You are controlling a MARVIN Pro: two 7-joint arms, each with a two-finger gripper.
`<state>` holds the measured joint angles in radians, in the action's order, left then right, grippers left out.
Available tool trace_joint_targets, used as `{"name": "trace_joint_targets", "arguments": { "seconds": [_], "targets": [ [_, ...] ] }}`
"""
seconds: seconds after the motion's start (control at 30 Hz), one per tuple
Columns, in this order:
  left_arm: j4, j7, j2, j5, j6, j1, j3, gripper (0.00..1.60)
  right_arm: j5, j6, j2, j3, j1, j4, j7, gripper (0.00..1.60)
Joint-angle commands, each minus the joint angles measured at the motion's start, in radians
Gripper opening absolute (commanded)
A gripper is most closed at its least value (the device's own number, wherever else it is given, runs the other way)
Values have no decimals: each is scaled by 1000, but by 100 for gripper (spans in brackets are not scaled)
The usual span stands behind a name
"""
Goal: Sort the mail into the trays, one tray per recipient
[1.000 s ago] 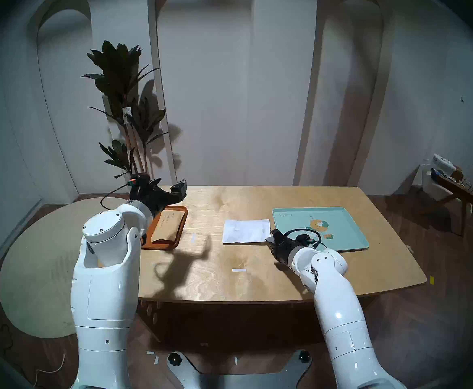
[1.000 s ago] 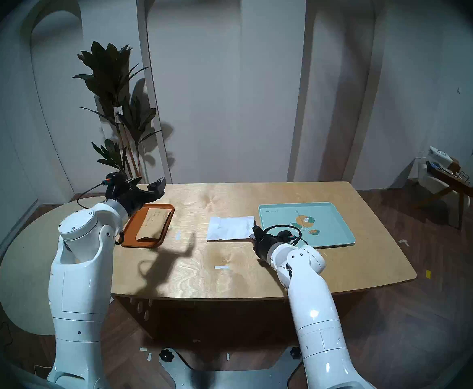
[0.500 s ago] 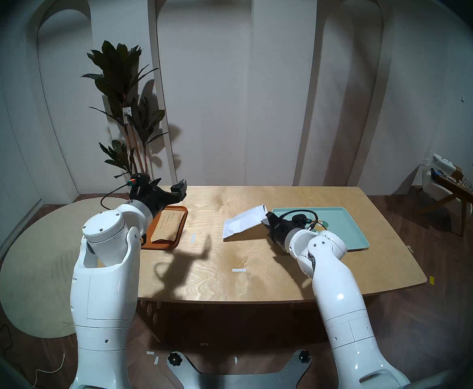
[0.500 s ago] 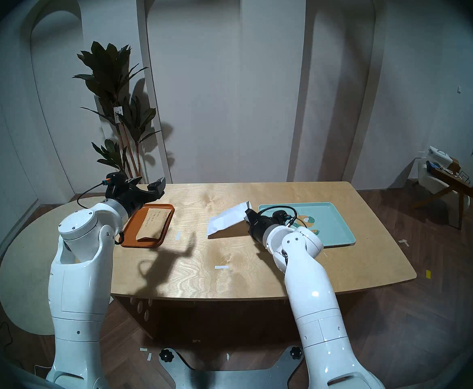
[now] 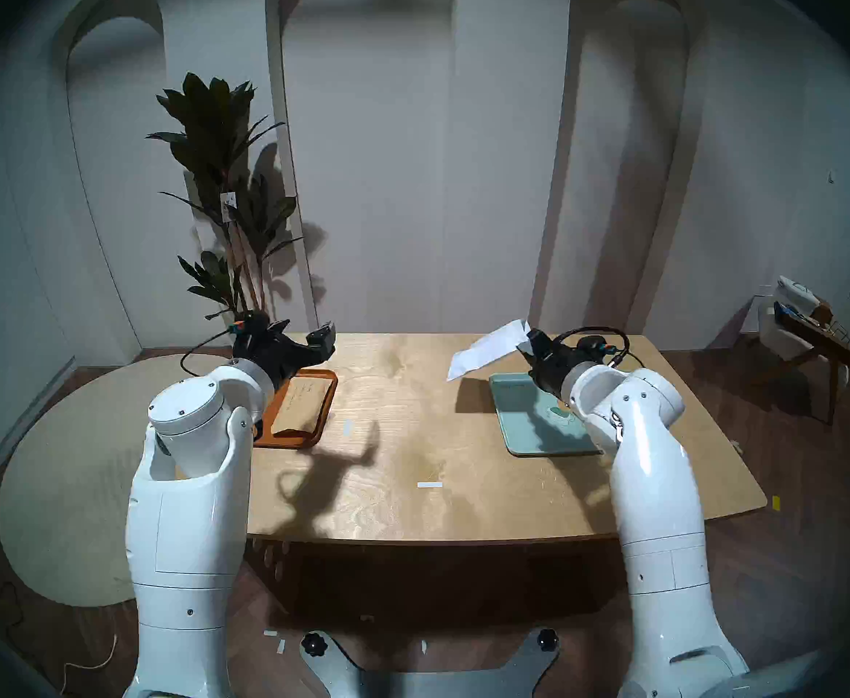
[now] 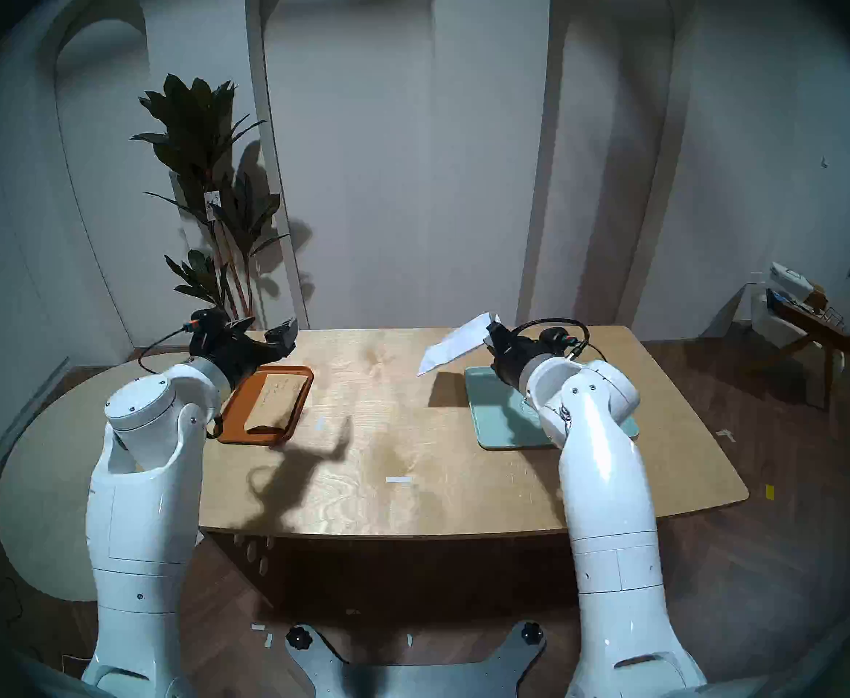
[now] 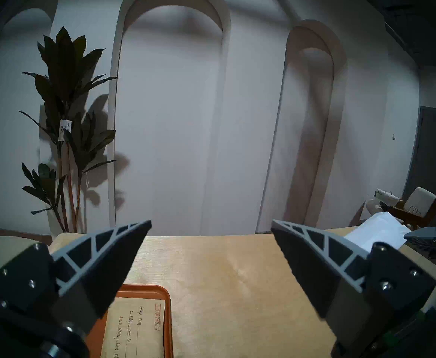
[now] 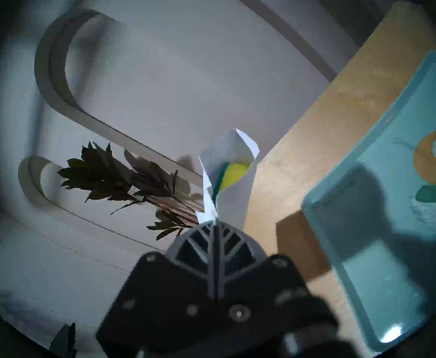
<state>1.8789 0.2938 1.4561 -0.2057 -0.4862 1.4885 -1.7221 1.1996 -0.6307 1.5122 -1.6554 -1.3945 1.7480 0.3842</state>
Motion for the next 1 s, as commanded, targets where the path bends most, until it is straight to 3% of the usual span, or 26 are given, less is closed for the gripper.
{"name": "trace_joint_targets", "arguments": {
  "seconds": [0.0,0.6,0.93,0.97],
  "targets": [
    [21,-3,-1,1,10,-13,-2,160,24,-28,-34,-53,-26,41,-1,0],
    [21,-11,-8,-8,12,-12,3,160,-11,29,-100,-147,-1,-103,-62,0],
    [21,-15,-12,-13,13,-12,5,160,-27,43,-99,-157,-12,-105,-74,0],
    [21,-16,-12,-13,13,-12,5,160,-28,42,-98,-158,-14,-101,-73,63]
  ]
}}
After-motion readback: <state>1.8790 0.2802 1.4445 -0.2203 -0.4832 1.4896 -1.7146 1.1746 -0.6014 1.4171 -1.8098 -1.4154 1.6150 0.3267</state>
